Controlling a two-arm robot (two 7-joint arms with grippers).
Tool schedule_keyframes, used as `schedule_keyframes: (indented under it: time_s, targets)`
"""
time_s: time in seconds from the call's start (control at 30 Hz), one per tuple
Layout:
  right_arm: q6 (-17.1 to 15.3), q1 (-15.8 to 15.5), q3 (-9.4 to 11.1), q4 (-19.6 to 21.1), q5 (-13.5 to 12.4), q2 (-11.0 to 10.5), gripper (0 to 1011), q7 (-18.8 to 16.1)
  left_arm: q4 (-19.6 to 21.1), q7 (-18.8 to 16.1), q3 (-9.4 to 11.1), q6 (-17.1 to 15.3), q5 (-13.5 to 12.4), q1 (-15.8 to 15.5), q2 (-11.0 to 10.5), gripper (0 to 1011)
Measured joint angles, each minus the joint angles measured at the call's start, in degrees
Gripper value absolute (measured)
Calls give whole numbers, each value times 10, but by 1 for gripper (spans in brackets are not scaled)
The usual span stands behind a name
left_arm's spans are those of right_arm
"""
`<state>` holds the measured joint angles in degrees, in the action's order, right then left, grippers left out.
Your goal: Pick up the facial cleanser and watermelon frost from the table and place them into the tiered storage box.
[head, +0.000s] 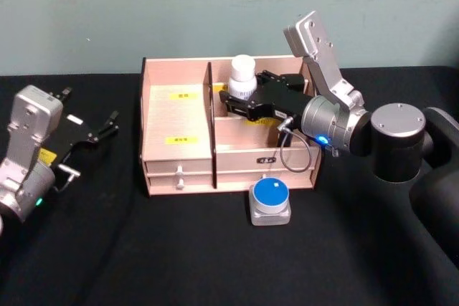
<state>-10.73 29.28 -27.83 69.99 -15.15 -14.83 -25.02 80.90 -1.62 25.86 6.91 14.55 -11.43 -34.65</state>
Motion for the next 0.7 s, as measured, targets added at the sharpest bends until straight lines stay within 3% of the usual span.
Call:
schedule_keyframes:
  time_s: [0.33, 0.53, 0.7]
  targets:
    - [7, -2, 3, 4, -3, -1, 1002, -4, 0, 0, 0, 0, 0, 0, 0, 1001]
    - [14, -7, 8, 30, -7, -10, 1002, -7, 0, 0, 0, 0, 0, 0, 0, 1001]
    - [0, -17, 10, 78, -11, -26, 1002, -9, 0, 0, 0, 0, 0, 0, 0, 1001]
